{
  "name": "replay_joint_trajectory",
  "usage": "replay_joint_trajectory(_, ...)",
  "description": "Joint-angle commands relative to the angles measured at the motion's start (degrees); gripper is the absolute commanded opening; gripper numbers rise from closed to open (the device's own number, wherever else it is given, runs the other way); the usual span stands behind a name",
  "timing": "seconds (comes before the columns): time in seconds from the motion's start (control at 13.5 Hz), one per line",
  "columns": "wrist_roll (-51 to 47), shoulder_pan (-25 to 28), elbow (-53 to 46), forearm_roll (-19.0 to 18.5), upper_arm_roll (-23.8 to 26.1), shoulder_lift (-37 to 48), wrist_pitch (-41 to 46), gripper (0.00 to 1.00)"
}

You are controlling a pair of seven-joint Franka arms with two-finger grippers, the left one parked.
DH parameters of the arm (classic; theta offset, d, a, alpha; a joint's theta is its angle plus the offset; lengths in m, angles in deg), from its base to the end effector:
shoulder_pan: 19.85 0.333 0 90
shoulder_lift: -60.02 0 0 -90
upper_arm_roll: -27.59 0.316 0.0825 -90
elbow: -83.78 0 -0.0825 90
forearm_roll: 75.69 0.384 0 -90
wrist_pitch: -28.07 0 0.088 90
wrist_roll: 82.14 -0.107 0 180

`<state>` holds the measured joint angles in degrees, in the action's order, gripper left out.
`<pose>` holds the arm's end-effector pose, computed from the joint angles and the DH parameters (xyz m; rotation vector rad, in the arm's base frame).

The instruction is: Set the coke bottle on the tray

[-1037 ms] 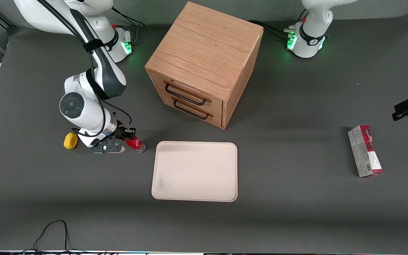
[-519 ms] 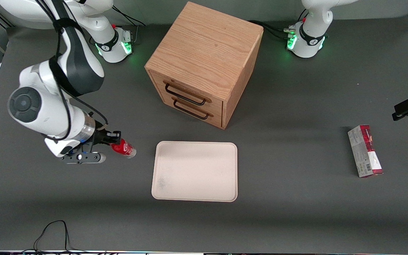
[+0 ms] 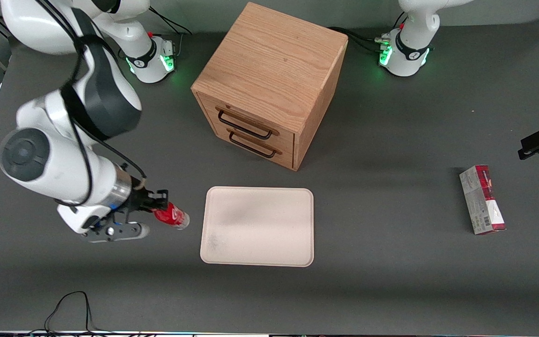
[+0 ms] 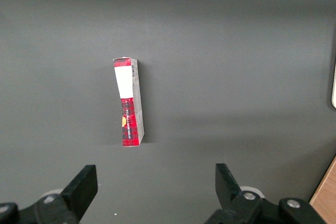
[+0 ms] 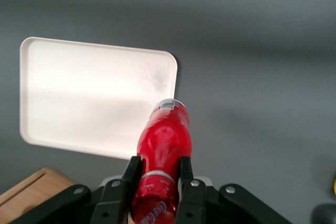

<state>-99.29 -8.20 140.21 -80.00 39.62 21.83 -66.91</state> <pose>0.6967 0.2410 0.4812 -3.0825 -0.1152 0.0021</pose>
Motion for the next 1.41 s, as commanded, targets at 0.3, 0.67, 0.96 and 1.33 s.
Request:
replay_joint_trajectory(0.3, -1.48, 2.15, -4.04, -5.7, 3.79, -14.44, -13.12, 0.1)
replay_joint_trajectory(0.67, -4.88, 1.89, -1.06, -6.76, 3.7, -14.98, -14.54, 1.0)
replay_joint_trajectory(0.96, -6.05, 1.27, -0.44, -6.59, 3.7, -11.48, -14.28, 1.0)
replay_joint_trajectory(1.33, -3.25, -3.3, 22.09, 0.41, -1.36, 12.03, -9.7, 1.0)
